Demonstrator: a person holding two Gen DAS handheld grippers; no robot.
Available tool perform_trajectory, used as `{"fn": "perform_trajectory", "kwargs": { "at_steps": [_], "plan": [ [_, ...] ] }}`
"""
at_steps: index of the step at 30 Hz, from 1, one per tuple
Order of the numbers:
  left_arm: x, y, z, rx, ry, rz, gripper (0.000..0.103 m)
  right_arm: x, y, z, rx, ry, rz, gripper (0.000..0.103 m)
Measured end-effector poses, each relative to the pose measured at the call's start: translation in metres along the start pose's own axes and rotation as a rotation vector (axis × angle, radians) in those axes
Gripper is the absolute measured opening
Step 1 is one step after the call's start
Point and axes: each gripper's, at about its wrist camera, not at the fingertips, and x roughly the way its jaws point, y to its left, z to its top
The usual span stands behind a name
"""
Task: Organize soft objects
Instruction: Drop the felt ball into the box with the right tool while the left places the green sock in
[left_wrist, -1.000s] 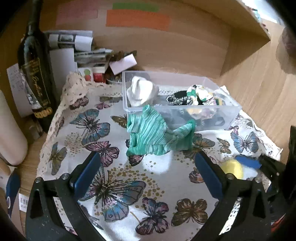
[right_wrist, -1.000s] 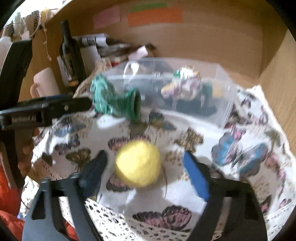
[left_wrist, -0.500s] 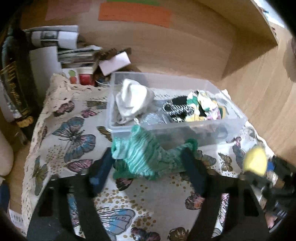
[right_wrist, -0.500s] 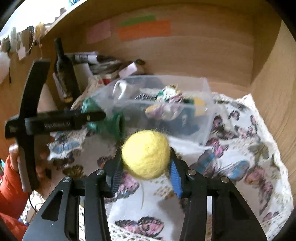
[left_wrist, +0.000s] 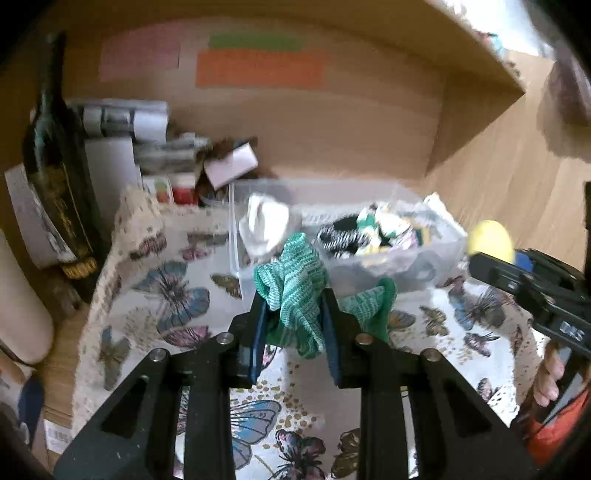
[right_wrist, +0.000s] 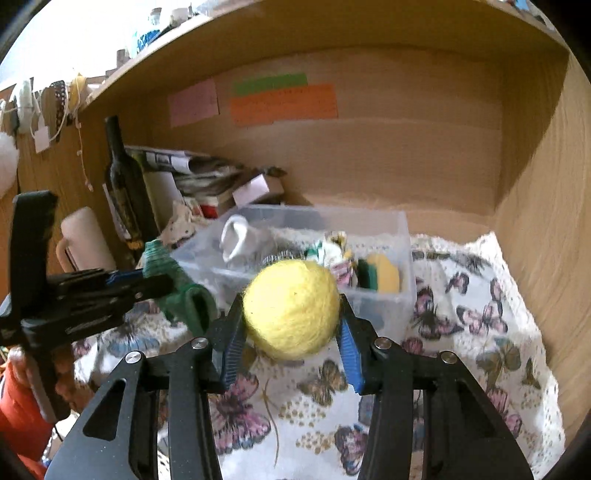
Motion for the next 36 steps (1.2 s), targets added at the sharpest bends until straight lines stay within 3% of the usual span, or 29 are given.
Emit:
{"fn": "perform_trajectory", "kwargs": {
  "at_steps": [5,11,16,23,25,26,28,29,36],
  "plan": [
    [-0.023,-0.006,0.021,0.033,-0.125,0.030,0.028,0.003,0.010,0.025,-0.051,-0.043,-0.007,0.042],
    [-0.022,-0.004,0.047,0.026,-0.188,0.039,0.028,0.023,0.015,0.049,-0.066,-0.050,0.004,0.042],
    [0.010,0.002,0.057,0.001,-0.139,0.029,0.028,0.057,0.013,0.048,-0.043,0.017,-0.004,0.042],
    [0.059,0.005,0.046,-0.010,-0.024,0.050,0.028,0.098,0.008,0.035,-0.022,0.127,-0.035,0.043],
    [0.064,0.004,0.044,-0.001,-0.001,0.052,0.033,0.102,0.008,0.033,-0.035,0.146,-0.056,0.044],
    [0.066,0.003,0.044,0.009,0.007,0.054,0.041,0.103,0.007,0.033,-0.039,0.149,-0.061,0.046],
    [0.064,-0.001,0.042,0.017,0.001,0.063,0.054,0.099,0.007,0.034,-0.044,0.137,-0.077,0.061],
    [0.060,-0.003,0.041,0.024,-0.010,0.068,0.057,0.095,0.007,0.035,-0.046,0.119,-0.083,0.064],
    [0.035,-0.008,0.044,0.034,-0.059,0.057,0.062,0.060,0.010,0.044,-0.053,0.026,-0.092,0.070]
  ]
}}
